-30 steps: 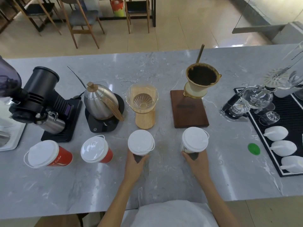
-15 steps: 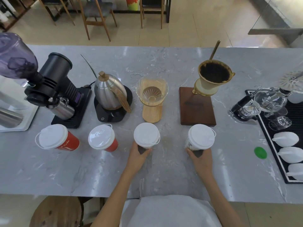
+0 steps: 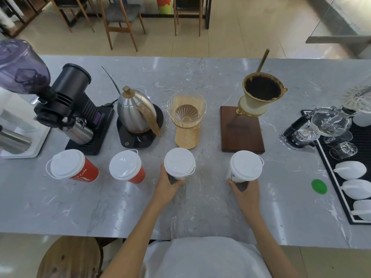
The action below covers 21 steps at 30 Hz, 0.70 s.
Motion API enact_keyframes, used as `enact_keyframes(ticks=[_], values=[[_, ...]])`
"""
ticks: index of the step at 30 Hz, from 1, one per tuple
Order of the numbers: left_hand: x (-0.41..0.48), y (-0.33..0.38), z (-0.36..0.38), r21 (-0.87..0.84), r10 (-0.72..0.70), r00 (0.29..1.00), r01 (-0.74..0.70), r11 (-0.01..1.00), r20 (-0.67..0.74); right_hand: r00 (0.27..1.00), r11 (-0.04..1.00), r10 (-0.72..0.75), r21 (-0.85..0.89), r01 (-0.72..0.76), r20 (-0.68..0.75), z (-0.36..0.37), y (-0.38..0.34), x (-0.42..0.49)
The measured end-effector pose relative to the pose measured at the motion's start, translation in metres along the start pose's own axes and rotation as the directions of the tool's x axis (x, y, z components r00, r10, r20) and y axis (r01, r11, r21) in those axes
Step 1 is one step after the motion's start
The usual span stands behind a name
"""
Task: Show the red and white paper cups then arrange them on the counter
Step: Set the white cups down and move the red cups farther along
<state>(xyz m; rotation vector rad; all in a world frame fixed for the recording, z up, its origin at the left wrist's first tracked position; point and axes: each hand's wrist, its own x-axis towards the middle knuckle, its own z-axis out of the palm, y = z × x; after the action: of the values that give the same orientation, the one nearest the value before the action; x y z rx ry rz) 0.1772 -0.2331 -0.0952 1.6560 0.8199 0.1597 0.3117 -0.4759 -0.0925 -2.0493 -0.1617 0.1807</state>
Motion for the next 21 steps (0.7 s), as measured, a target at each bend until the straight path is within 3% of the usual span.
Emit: enact_keyframes(ticks=[21], values=[[-0.01, 0.005, 0.004, -0.01, 0.051, 0.999, -0.051, 0.999, -0.002, 0.998, 1.0, 0.006, 0.011, -0.006, 0.069, -0.007, 0.0, -0.006]])
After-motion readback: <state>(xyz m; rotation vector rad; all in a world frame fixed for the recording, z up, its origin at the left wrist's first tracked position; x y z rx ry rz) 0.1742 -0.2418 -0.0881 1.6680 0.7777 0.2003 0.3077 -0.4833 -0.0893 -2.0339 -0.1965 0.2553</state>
